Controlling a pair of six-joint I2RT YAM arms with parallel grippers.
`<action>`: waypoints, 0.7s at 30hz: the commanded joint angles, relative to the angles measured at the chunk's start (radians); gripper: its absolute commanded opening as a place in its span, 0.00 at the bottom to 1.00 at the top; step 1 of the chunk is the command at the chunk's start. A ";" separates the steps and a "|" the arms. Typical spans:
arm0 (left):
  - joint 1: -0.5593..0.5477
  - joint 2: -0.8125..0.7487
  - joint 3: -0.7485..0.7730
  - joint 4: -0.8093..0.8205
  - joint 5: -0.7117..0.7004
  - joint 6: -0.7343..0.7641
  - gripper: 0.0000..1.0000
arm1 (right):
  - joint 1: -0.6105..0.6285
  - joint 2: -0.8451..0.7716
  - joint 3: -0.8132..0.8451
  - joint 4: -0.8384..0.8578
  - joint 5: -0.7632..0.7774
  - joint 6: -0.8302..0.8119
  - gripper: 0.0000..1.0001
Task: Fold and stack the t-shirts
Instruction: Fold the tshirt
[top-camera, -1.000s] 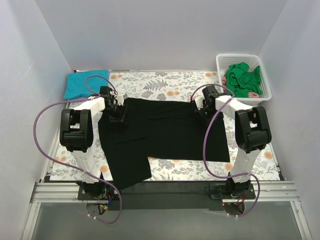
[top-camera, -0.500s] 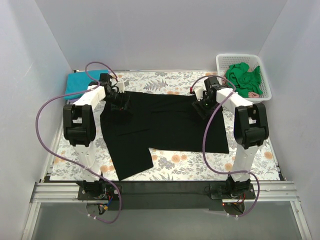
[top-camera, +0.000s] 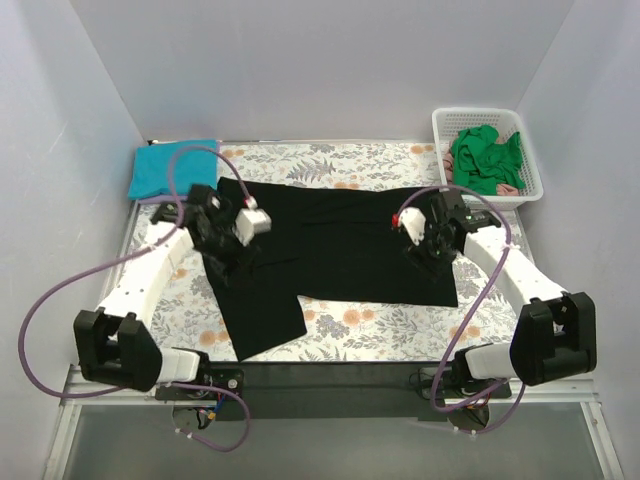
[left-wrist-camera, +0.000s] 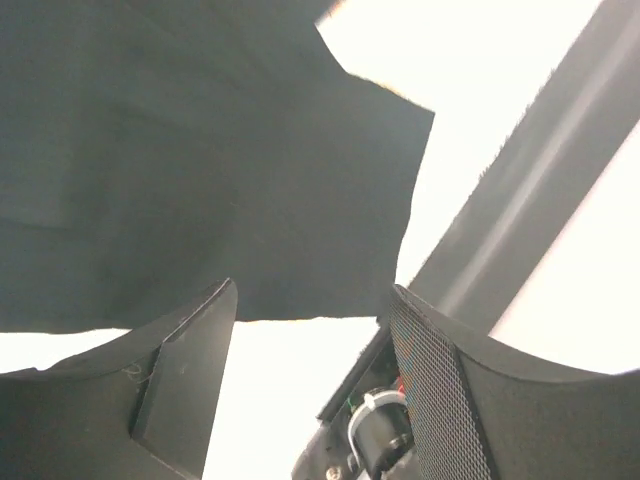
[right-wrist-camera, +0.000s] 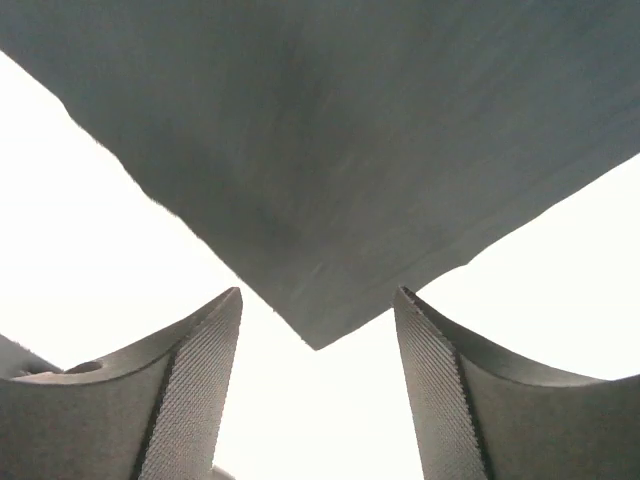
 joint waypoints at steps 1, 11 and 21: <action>-0.180 -0.123 -0.225 -0.043 -0.224 0.079 0.61 | -0.001 -0.032 -0.126 -0.048 0.108 -0.074 0.67; -0.440 -0.111 -0.319 -0.028 -0.379 0.021 0.61 | -0.005 -0.135 -0.344 -0.031 0.233 -0.180 0.66; -0.730 -0.097 -0.396 -0.086 -0.441 -0.167 0.61 | -0.003 -0.031 -0.404 0.154 0.289 -0.191 0.58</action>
